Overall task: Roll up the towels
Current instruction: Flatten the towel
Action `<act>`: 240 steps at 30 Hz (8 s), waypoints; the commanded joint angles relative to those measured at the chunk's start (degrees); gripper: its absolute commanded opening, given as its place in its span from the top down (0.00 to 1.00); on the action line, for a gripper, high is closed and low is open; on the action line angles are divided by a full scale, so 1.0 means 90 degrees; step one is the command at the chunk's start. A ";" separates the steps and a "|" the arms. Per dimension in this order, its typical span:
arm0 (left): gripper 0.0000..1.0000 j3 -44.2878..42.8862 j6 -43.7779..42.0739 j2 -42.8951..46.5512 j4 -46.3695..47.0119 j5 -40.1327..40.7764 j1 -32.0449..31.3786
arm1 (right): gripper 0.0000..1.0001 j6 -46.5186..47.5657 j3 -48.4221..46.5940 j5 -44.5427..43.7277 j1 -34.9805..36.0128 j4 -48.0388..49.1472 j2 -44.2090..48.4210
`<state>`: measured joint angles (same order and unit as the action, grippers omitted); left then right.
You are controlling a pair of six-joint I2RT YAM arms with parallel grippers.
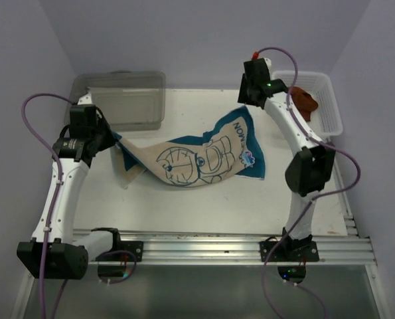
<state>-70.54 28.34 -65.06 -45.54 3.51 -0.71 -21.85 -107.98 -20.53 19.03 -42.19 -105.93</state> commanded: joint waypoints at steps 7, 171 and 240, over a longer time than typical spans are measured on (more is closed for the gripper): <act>1.00 0.0084 -0.0072 0.0129 0.0236 -0.0048 0.0040 | 0.52 -0.0101 0.1503 0.0797 -0.0063 0.0351 0.0655; 0.27 0.1783 0.1598 -0.2107 0.1915 0.0050 -0.2021 | 0.52 -0.2691 0.7390 0.0897 0.2115 0.0676 0.3819; 0.27 0.2565 0.1285 -0.1434 0.1427 -0.0097 -0.0722 | 1.00 -0.0580 0.4898 -0.1183 0.0618 0.0773 0.2317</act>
<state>-46.61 40.99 -79.53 -32.34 2.98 -7.25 -25.65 -65.10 -21.89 19.97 -34.26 -88.01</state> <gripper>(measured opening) 0.729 0.015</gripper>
